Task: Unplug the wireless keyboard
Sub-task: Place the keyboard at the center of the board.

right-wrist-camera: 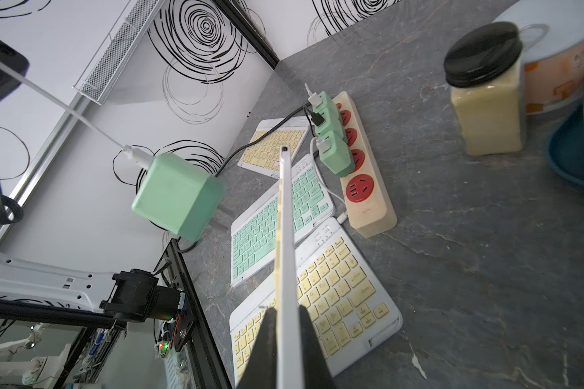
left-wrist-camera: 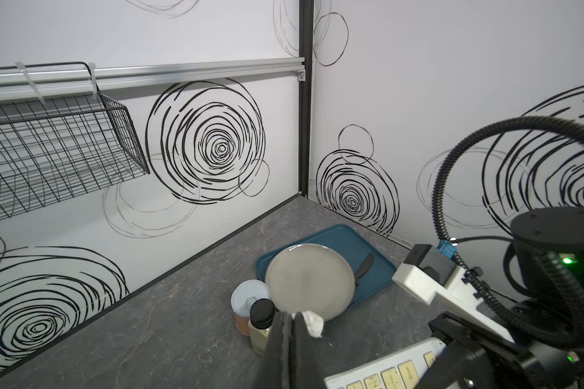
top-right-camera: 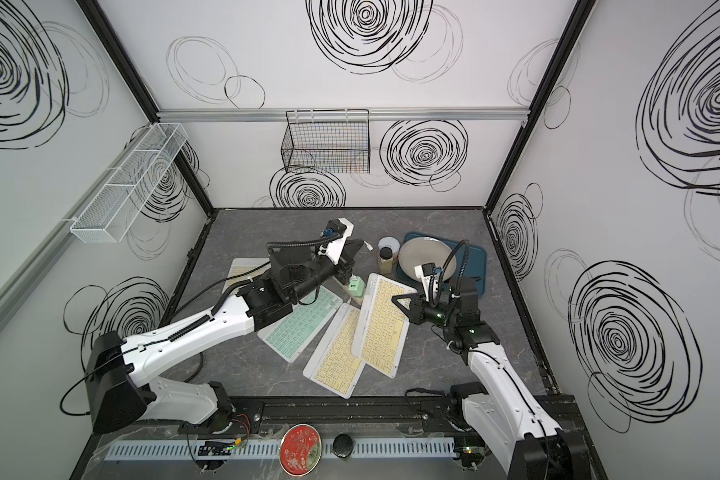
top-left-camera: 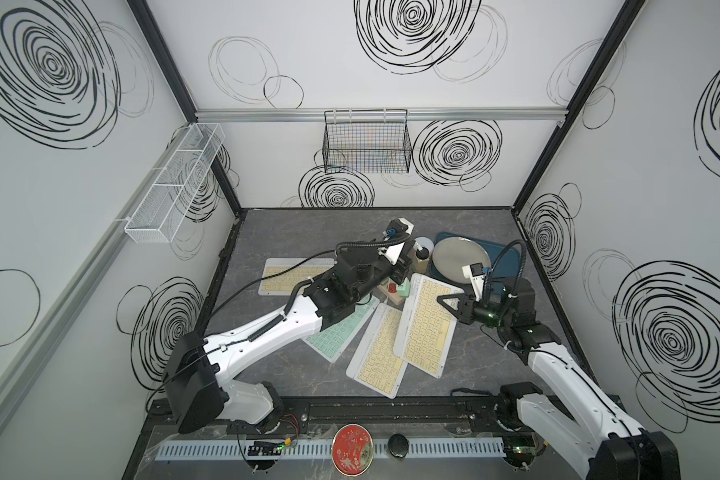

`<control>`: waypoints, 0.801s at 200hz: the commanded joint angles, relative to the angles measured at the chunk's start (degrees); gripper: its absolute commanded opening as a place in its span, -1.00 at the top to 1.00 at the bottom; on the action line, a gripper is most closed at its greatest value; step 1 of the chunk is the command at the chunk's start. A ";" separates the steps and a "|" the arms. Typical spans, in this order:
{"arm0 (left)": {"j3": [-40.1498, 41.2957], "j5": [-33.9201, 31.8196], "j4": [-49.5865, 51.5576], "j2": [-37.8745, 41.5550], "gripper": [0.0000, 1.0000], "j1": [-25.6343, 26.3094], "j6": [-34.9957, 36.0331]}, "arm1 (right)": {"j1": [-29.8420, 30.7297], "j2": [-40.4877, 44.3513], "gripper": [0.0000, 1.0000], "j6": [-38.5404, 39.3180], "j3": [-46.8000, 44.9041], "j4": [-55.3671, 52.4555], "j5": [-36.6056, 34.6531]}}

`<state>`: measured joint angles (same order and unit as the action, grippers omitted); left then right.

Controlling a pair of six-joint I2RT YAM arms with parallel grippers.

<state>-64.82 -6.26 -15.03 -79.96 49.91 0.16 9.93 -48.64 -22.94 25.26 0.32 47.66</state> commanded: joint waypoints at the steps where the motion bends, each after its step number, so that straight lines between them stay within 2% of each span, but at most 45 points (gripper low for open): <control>1: 1.47 -1.19 -6.69 -1.41 1.00 1.27 -1.02 | -0.65 3.50 1.00 -5.18 -0.45 -4.59 -2.53; 28: 2.22 -1.21 -9.93 -3.14 1.00 2.84 -0.02 | -4.81 7.71 1.00 -8.78 -4.67 -5.00 -4.64; 61: -0.15 -1.65 -9.76 -6.00 1.00 3.96 1.02 | -12.67 11.32 1.00 -10.78 -8.64 -4.19 0.44; 108: -2.27 -1.84 -10.09 -9.34 1.00 4.39 1.02 | -18.32 8.36 1.00 -10.05 -9.85 -8.20 2.71; 160: -2.94 -2.98 -12.32 -12.60 1.00 4.66 0.65 | -32.86 8.44 1.00 -11.10 -11.33 -12.86 5.45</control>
<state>-65.67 -8.05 -21.78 -91.11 54.17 0.45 -17.47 -40.34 -33.41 14.98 -10.48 49.89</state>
